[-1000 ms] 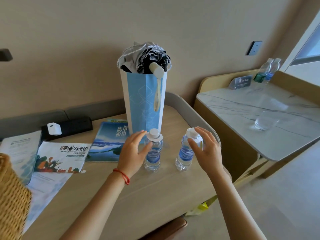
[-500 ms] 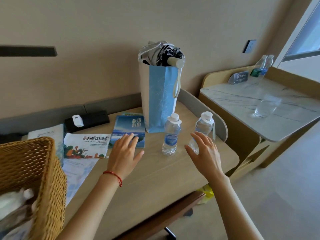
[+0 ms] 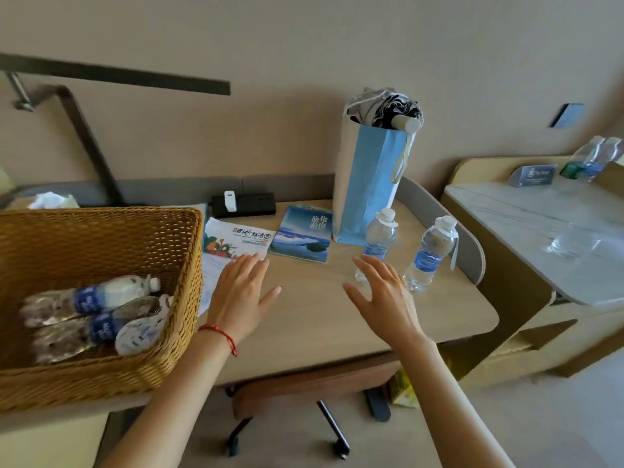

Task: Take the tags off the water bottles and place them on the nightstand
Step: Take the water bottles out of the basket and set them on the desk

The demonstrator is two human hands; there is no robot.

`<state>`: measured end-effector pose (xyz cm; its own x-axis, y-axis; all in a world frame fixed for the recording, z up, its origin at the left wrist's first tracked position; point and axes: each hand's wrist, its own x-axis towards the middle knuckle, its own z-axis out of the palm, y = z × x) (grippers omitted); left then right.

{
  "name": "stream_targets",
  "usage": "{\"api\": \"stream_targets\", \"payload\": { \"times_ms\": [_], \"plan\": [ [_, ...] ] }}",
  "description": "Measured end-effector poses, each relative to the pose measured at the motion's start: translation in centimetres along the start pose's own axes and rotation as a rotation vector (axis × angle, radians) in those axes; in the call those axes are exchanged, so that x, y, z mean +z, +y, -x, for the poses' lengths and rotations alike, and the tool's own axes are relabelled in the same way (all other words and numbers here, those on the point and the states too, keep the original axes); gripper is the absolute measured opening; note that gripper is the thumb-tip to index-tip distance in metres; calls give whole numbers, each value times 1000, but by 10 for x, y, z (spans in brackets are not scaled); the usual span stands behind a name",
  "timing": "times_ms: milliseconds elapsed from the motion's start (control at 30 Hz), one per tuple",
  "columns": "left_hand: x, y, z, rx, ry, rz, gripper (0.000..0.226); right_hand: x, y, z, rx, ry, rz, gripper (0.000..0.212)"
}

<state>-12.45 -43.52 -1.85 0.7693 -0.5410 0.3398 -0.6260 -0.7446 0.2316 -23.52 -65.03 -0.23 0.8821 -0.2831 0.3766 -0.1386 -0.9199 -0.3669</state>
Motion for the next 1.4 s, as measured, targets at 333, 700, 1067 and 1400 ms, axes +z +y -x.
{"api": "stream_targets", "payload": {
  "times_ms": [333,700,1067,1400],
  "plan": [
    [-73,-52,106,-213,91,-130,51,23,-89,27,-166,-76,-157,46],
    [-115,-150,140,-250,125,-158,52,67,-192,14,-221,-117,-195,48],
    [-131,-275,118,-95,30,-118,56,131,-293,-10,-98,-48,-241,47],
    [-113,-315,61,-62,-20,12,57,160,-303,-52,-16,-132,-205,49]
  ]
}}
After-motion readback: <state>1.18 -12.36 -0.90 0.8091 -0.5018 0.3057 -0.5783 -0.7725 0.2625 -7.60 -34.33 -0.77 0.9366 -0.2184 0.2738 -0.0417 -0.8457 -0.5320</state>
